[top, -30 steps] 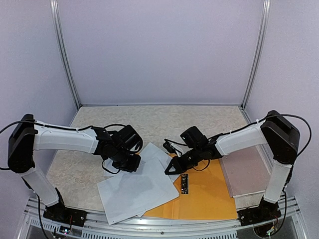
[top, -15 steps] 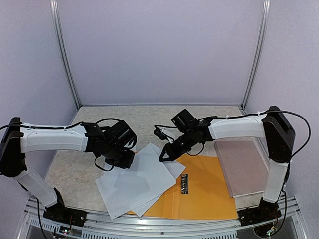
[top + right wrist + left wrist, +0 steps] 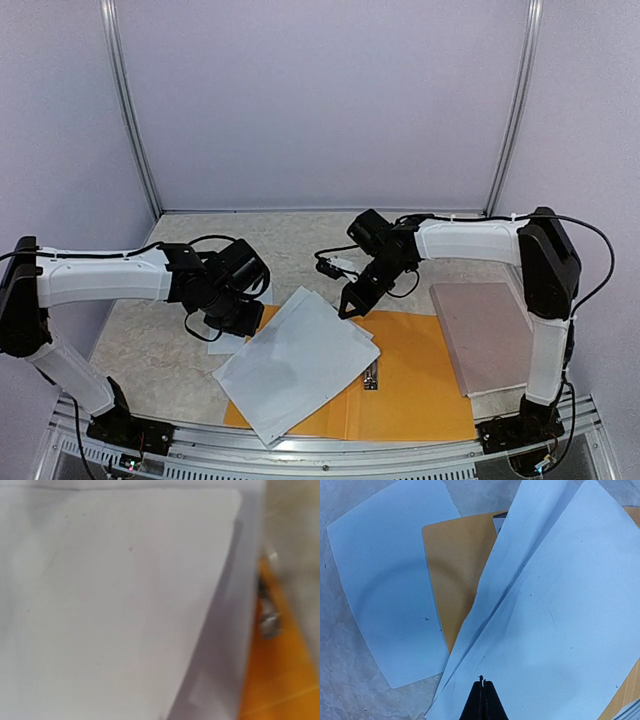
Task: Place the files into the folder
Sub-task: Adjust the file in the folder.
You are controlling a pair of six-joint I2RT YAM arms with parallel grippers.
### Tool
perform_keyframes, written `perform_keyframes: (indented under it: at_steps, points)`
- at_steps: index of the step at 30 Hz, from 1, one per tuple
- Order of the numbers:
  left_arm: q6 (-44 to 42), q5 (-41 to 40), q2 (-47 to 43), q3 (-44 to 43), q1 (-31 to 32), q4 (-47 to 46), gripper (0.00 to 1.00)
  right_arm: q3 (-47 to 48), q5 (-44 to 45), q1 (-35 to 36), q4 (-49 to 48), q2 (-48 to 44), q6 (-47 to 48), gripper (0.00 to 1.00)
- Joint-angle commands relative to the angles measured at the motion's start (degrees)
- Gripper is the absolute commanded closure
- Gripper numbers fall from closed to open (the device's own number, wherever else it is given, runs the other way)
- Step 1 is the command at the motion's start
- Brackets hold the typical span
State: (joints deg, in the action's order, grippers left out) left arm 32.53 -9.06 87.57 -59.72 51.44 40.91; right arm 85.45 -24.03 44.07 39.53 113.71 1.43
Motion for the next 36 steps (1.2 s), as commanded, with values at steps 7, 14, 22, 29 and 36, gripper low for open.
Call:
perform_keyframes:
  at_steps: [7,14,22,29,36]
  points:
    - [-1.33,0.01,0.97,-2.59,-0.29,1.22,1.00,11.05,3.45,-2.28,7.83,5.54,8.68,1.00]
    - [-1.14,-0.41,0.94,-2.68,-0.29,1.73,1.00,14.10,1.80,-2.33,8.15,7.92,9.45,1.00]
    - [-0.72,-1.00,0.60,-2.59,-0.51,2.01,1.00,14.92,0.74,-1.65,8.35,8.48,10.03,1.00]
    - [-0.54,-0.98,0.66,-2.42,-0.65,2.01,1.00,16.87,0.70,-1.29,9.04,9.86,10.56,1.00]
    - [-0.25,-1.12,0.78,-2.24,-0.65,2.08,1.00,18.50,0.64,-0.29,9.93,11.47,10.79,1.00]
